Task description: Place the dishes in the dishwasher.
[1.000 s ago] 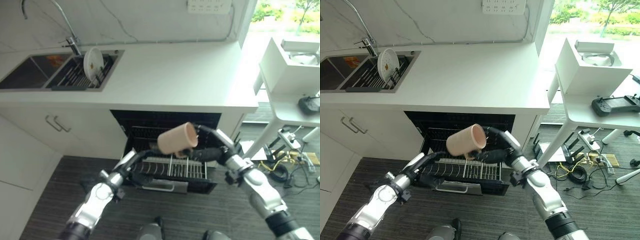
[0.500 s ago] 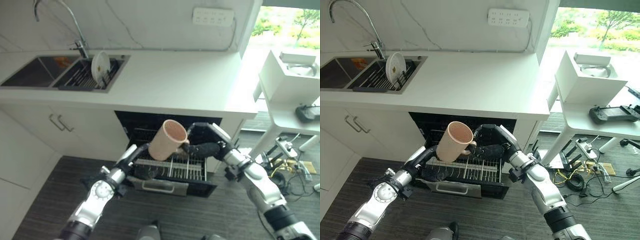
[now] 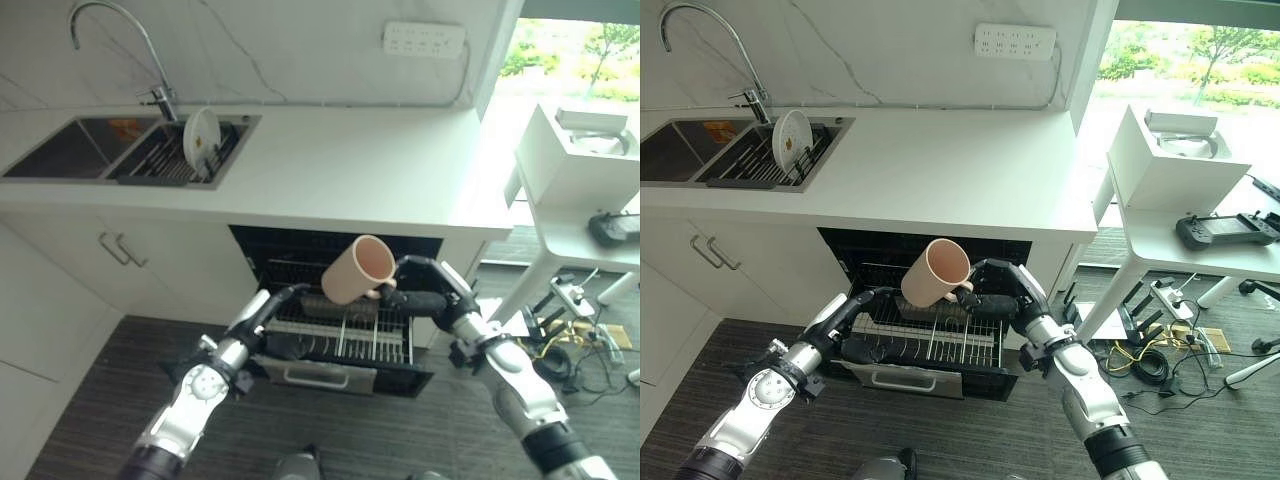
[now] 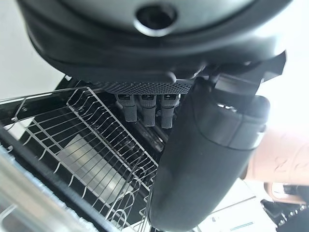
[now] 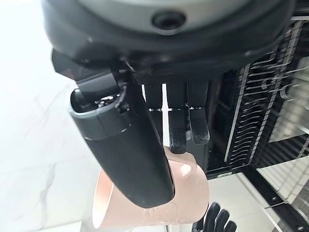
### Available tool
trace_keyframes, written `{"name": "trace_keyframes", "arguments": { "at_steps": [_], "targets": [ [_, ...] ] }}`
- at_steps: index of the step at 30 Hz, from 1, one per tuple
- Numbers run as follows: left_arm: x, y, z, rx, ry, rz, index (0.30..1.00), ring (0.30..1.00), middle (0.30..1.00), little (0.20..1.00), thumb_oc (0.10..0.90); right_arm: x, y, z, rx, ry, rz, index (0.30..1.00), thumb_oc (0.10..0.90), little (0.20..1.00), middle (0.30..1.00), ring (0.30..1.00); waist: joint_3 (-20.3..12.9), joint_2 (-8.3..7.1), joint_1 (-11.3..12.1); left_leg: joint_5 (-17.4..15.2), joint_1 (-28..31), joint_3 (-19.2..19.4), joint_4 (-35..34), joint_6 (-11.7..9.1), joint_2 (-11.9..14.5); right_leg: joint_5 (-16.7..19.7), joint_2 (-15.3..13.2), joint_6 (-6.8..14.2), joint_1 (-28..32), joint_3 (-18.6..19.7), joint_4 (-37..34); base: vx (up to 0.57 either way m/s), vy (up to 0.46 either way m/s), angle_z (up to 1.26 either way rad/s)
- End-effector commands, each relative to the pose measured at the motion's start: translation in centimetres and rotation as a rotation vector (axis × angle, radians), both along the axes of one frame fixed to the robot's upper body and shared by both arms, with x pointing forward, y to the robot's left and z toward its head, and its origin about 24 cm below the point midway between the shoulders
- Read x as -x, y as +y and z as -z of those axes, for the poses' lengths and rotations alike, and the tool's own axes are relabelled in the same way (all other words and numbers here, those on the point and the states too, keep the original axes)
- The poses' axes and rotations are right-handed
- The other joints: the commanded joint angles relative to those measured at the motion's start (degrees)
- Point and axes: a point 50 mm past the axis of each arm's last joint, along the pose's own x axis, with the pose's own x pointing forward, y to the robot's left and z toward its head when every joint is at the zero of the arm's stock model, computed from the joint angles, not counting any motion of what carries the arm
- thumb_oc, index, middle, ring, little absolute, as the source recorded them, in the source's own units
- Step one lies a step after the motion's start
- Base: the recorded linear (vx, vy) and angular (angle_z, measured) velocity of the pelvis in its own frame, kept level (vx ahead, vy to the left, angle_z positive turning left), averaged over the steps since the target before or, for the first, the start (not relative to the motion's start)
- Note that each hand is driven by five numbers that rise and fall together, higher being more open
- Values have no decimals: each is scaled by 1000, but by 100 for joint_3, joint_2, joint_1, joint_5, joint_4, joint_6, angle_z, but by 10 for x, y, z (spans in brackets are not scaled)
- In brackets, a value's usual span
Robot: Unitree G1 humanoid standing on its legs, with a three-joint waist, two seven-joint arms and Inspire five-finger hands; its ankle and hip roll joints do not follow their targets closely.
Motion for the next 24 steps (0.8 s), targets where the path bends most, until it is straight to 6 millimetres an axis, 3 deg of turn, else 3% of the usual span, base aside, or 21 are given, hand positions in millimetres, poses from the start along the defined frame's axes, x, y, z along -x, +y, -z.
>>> {"name": "trace_keyframes", "arguments": {
  "at_steps": [1, 10, 13, 24],
  "targets": [
    [-16, 2, -36, 0, -191, -18, 900, 900, 900, 900, 800, -17, -4, -60, -65, -314, 57, 300, 400, 300, 300, 300, -340, -91, 26, -647, 155, 92, 359, -10, 285, 457, -437, 615, 277, -231, -551, 53, 23, 0],
    [-13, 19, -34, -242, -43, 110, 900, 900, 900, 900, 800, -33, -31, -63, 175, -254, 105, 300, 400, 300, 300, 300, -165, 8, 120, -587, 61, 69, 359, -33, 238, 582, -540, 696, 229, -349, -551, 97, 62, 10],
    [-17, 20, -43, -312, -17, 175, 900, 900, 900, 900, 800, -44, -49, -71, 231, -217, 128, 300, 400, 300, 300, 300, -11, 75, 158, -536, -64, 39, 359, -28, 169, 669, -601, 742, 134, -373, -551, 54, 91, 21],
    [-37, 10, -78, -451, -98, 302, 900, 900, 900, 900, 800, -74, -85, -102, 420, -198, 179, 300, 400, 300, 300, 300, 810, 292, 327, -348, -559, -280, 359, 83, -170, 871, -688, 821, -212, -287, -551, -33, 54, 17]
  ]
}}
